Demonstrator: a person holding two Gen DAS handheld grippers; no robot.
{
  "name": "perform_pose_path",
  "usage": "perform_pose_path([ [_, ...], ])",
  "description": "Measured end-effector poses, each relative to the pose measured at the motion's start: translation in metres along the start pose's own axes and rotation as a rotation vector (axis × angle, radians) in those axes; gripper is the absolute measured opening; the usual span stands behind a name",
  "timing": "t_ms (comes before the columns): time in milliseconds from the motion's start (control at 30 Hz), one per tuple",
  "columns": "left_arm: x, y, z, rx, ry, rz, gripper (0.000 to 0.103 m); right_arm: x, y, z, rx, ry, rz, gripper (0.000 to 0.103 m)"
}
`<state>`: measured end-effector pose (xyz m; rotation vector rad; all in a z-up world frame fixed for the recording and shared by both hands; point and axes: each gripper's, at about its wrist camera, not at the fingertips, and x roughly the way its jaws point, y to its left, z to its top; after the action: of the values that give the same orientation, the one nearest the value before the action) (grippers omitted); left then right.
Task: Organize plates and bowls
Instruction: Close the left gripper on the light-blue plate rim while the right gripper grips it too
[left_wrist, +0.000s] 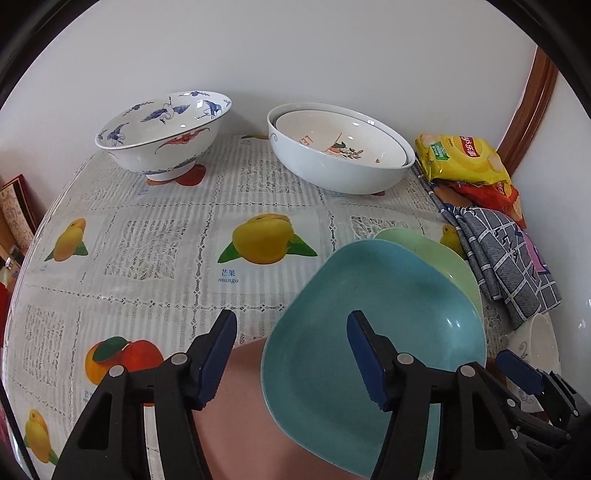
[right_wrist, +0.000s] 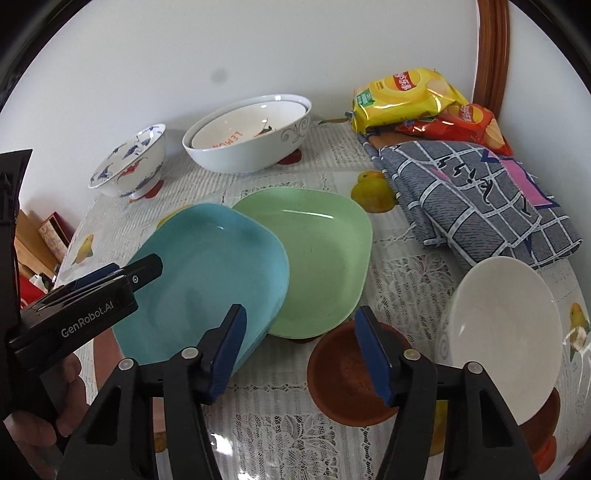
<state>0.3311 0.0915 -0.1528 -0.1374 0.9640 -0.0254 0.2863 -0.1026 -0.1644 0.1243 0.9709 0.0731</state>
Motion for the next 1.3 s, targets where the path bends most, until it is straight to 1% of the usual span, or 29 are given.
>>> perform_pose_path([
  [67, 0.004, 0.001, -0.001, 0.0, 0.001, 0.002, 0.059, 0.005, 0.0, 0.0, 0.004, 0.013, 0.005, 0.057],
  [167, 0.009, 0.0, -0.002, 0.011, 0.004, -0.004, 0.051, 0.011, 0.001, 0.0, 0.011, 0.021, 0.012, 0.055],
  [300, 0.013, -0.001, -0.003, 0.019, 0.01, -0.012, 0.046, 0.019, 0.006, 0.001, 0.005, 0.036, 0.027, 0.044],
  [333, 0.013, -0.002, -0.003, 0.024, 0.012, -0.014, 0.042, 0.021, 0.007, 0.001, 0.004, 0.04, 0.027, 0.042],
  [433, 0.013, -0.001, -0.004, 0.028, 0.011, -0.019, 0.036, 0.024, 0.007, 0.001, 0.017, 0.054, 0.038, 0.037],
  [467, 0.012, -0.001, -0.004, 0.03, 0.01, -0.018, 0.034, 0.025, 0.007, 0.001, 0.026, 0.054, 0.042, 0.034],
  [533, 0.011, 0.0, -0.004, 0.03, 0.009, -0.022, 0.025, 0.025, 0.007, 0.002, 0.04, 0.055, 0.062, 0.027],
  [567, 0.01, 0.0, -0.004, 0.028, 0.009, -0.025, 0.024, 0.025, 0.007, 0.002, 0.045, 0.055, 0.069, 0.02],
  [633, 0.007, 0.003, -0.004, 0.013, 0.009, -0.043, 0.02, 0.024, 0.009, 0.002, 0.048, 0.05, 0.06, 0.019],
  [733, 0.002, 0.006, -0.005, 0.001, 0.008, -0.067, 0.016, 0.023, 0.009, 0.001, 0.051, 0.045, 0.037, 0.017],
  [833, -0.008, 0.006, -0.007, 0.001, 0.0, -0.073, 0.015, 0.018, 0.006, 0.0, 0.069, 0.04, 0.047, 0.017],
  [967, -0.021, 0.004, -0.011, 0.0, -0.01, -0.077, 0.014, 0.008, 0.006, -0.003, 0.067, 0.019, 0.041, 0.016],
  [1300, -0.063, -0.001, -0.023, 0.002, -0.049, -0.087, 0.013, -0.031, 0.005, -0.008, 0.091, -0.035, 0.047, 0.014],
])
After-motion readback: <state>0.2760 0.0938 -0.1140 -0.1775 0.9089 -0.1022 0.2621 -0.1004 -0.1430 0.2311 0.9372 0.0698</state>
